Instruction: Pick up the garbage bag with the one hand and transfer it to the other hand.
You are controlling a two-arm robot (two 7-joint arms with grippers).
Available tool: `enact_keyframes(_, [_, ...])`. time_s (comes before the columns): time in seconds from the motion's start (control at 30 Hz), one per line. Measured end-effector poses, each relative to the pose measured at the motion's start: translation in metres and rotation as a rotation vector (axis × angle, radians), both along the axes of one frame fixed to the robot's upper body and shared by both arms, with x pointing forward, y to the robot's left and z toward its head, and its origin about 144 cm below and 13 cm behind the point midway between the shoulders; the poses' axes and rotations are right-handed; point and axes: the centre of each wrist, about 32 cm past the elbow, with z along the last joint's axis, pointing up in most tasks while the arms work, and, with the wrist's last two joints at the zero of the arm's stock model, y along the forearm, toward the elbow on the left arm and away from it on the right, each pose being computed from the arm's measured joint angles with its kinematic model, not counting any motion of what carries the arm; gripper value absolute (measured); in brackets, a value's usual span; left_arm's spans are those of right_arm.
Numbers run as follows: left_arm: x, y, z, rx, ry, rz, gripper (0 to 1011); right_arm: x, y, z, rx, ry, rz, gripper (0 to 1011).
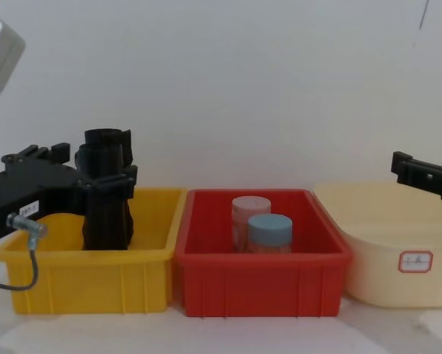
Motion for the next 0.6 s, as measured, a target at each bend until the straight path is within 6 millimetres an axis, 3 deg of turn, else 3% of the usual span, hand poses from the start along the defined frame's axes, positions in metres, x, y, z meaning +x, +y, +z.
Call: enact_keyframes(0.6, [0.016, 0.01, -0.012, -0.079, 0.064, 0.026, 1002, 0.0, 0.0, 0.0, 0.0, 0.0, 0.0, 1001])
